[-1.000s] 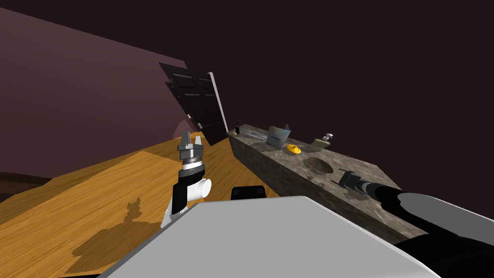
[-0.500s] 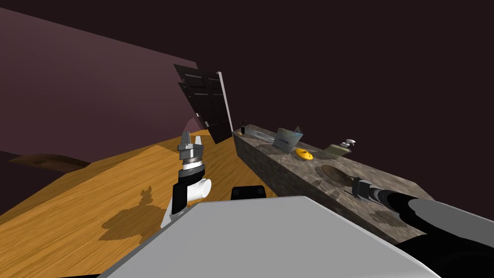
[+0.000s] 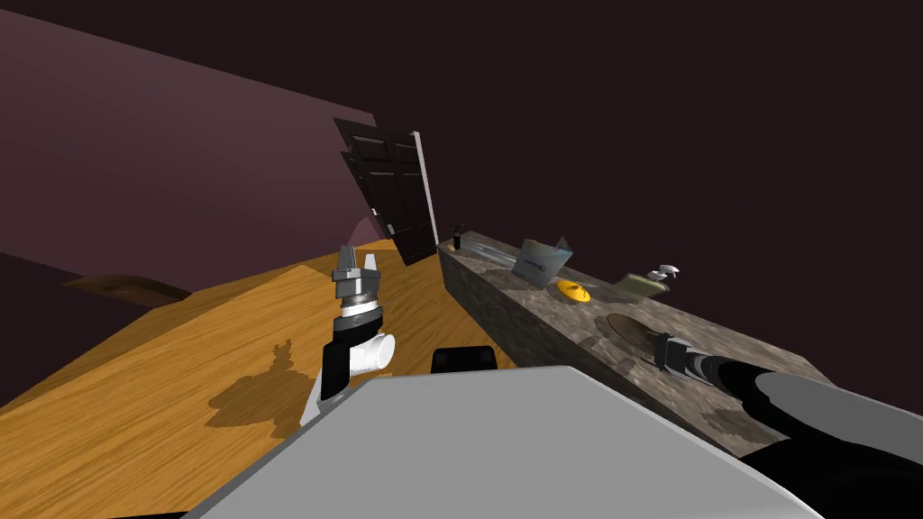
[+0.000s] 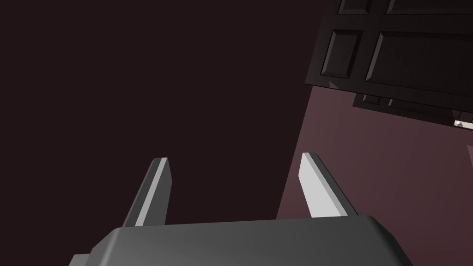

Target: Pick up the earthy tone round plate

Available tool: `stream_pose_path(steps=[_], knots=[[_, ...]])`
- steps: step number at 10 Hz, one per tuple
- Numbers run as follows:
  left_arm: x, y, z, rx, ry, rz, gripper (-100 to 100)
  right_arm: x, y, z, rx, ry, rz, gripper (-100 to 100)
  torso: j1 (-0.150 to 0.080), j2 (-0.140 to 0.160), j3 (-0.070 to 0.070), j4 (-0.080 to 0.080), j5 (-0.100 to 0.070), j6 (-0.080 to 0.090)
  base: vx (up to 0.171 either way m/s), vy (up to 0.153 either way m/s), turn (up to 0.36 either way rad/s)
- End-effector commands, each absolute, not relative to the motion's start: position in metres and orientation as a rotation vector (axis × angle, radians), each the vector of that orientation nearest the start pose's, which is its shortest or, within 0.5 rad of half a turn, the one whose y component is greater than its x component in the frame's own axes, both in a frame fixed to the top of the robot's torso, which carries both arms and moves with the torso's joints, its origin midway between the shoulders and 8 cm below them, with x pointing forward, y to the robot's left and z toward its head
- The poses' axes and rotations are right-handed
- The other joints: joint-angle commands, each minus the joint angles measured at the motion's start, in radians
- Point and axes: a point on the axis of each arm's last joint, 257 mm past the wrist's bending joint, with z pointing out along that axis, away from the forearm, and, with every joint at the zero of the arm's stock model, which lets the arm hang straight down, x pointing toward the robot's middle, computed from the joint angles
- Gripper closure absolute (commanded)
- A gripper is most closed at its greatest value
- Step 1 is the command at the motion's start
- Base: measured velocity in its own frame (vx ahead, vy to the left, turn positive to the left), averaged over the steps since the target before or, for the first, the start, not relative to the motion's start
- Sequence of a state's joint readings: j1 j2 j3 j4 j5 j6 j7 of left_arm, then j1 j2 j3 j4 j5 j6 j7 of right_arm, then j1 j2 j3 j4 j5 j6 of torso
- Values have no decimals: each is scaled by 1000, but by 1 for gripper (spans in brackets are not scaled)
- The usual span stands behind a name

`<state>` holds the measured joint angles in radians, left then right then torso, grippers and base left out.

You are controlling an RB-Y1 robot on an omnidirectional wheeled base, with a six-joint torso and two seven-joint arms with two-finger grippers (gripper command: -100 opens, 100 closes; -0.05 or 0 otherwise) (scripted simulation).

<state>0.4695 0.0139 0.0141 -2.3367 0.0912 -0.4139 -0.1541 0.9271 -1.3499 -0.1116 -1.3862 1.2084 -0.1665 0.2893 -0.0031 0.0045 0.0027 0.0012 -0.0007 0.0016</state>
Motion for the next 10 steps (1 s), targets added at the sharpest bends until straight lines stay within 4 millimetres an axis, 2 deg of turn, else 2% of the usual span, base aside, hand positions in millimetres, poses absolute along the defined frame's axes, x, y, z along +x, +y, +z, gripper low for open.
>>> stream_pose_path(steps=[1, 2, 3, 4, 5, 7, 8, 9, 10], knots=[[347, 288, 44, -645, 612, -1218, 0, 165, -719, -311, -1254, 2393, -881, -100, 0, 0, 0, 0, 0, 0, -24, -39, 78], [347, 288, 44, -645, 612, -1218, 0, 165, -720, -310, -1251, 2389, -891, -100, 0, 0, 0, 0, 0, 1, -8, -15, -17], [347, 288, 44, -645, 612, -1218, 0, 159, -712, -317, -1241, 2413, -864, -100, 2, -1, 0, 0, 0, 1, -23, -18, 137], [347, 288, 44, -645, 611, -1218, 0, 162, -716, -313, -1232, 2401, -894, -100, 2, -1, 0, 0, 0, 0, -23, -28, 90], [347, 288, 44, -645, 612, -1218, 0, 154, -707, -320, -1221, 2430, -858, -100, 1, -1, 0, 0, 0, 1, -25, -44, 130], [347, 288, 44, -645, 612, -1218, 0, 156, -712, -316, -1211, 2416, -896, -100, 0, -1, 0, 0, 0, 1, -17, -28, 36], [347, 288, 44, -645, 612, -1218, 0, 146, -704, -323, -1197, 2448, -866, -100, 1, -1, 0, 0, 0, 1, -26, -26, 154], [347, 288, 44, -645, 612, -1218, 0, 149, -708, -319, -1187, 2433, -899, -100, 1, -1, 0, 0, 0, 0, -26, -29, 80], [347, 288, 44, -645, 612, -1218, 0, 135, -699, -327, -1174, 2474, -858, -100, 1, 0, 0, 0, 0, 1, -33, -31, 126]])
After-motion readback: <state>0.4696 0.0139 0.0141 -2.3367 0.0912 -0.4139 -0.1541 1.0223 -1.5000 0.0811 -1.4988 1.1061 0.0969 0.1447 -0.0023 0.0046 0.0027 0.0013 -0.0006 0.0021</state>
